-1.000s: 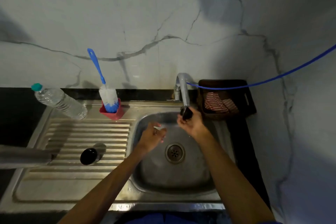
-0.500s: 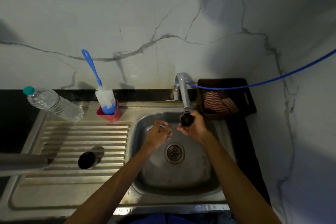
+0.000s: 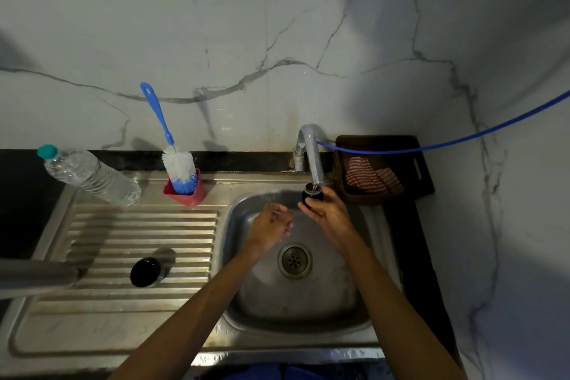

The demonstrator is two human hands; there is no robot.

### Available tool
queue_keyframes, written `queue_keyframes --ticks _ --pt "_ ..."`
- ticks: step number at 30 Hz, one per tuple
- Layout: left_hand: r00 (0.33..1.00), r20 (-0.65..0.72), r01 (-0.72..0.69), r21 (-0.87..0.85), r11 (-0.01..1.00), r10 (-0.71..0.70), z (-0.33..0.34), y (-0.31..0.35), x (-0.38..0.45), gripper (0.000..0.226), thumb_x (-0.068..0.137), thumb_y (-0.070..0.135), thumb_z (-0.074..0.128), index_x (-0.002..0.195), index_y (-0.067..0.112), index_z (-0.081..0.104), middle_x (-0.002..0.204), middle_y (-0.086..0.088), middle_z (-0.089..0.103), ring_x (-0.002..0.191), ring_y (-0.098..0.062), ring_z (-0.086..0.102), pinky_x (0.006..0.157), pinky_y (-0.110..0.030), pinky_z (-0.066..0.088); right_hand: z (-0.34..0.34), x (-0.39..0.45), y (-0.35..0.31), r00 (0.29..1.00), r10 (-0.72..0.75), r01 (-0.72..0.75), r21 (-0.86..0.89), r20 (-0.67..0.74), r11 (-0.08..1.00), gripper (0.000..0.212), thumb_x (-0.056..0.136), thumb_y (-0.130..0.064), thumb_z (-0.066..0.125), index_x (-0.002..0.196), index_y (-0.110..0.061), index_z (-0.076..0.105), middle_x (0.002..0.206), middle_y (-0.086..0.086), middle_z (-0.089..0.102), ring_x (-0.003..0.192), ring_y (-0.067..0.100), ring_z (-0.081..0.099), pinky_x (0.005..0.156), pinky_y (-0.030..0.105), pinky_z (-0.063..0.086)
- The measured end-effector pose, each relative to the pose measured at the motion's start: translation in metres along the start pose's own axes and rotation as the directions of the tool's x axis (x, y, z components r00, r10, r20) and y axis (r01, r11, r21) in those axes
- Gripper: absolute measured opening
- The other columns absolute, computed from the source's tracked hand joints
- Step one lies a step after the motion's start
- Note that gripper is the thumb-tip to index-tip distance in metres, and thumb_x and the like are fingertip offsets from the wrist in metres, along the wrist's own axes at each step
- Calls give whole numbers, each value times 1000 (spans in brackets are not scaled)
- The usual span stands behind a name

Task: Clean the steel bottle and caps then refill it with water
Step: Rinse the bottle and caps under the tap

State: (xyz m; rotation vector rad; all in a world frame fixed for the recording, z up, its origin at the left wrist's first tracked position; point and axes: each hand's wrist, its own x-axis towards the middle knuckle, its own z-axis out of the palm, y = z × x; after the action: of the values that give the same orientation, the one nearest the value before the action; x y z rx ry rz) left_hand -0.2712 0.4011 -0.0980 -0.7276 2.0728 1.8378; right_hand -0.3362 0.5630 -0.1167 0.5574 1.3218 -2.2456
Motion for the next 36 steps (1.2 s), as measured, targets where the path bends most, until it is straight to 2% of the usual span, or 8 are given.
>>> queue_keyframes --ticks 5,10,19,25,28,30,33,36 --pt "999 3 -34 23 999 34 7 5 -2 11 105 25 61 112 16 60 86 1 71 70 -8 66 54 -11 49 5 2 -2 998 4 -7 -41 -70 999 56 78 21 69 125 -9 65 131 20 64 117 38 66 96 44 57" --pt "1000 -8 -28 -3 1000 28 -1 4 0 14 105 26 62 113 14 61 88 -2 72 69 -9 67 56 -14 50 11 -9 -10 988 151 -141 400 5 906 62 83 25 40 137 0 54 135 29 60 122 43 61 90 45 60" --pt "1000 -17 2 2 1000 -2 -18 -5 -9 17 106 26 59 117 14 60 98 -9 72 79 -15 68 63 -19 52 17 -16 0 964 252 -260 488 85 833 52 82 -26 42 121 1 65 106 24 65 86 29 59 74 36 49" --pt "998 -49 41 -26 999 -42 -19 -15 -12 7 105 24 61 98 23 61 85 -3 71 69 -13 65 63 -23 49 6 -26 10 980 177 -200 462 92 864 53 85 3 40 133 -1 60 129 27 63 112 40 65 80 43 62" --pt "998 -33 59 -27 998 -60 -19 -18 -14 7 104 25 62 98 23 60 85 -2 71 69 -14 65 63 -25 49 10 -9 1 991 134 -127 269 -10 955 54 89 10 44 140 -1 54 135 25 61 111 37 66 75 36 62" --pt "997 -43 70 -27 997 -71 -21 -20 -14 6 104 26 63 99 23 61 85 -2 71 69 -13 65 62 -24 48 19 -4 -6 998 57 -60 -85 -41 995 49 93 10 51 137 -9 58 134 19 63 108 28 67 79 32 59" --pt "996 -42 74 0 997 -74 -22 -19 -13 5 104 26 62 102 21 63 86 -2 72 71 -12 66 61 -22 48 27 -10 -19 999 -28 36 -591 23 806 53 88 3 71 135 -21 61 125 0 63 107 14 63 80 23 58" --pt "997 -20 75 3 997 -75 -20 -18 -15 7 105 26 61 106 19 63 91 -4 72 74 -12 66 62 -20 49 24 -10 -24 996 -74 27 -644 -46 764 46 81 -20 84 124 -20 67 111 -1 70 97 15 69 75 23 60"
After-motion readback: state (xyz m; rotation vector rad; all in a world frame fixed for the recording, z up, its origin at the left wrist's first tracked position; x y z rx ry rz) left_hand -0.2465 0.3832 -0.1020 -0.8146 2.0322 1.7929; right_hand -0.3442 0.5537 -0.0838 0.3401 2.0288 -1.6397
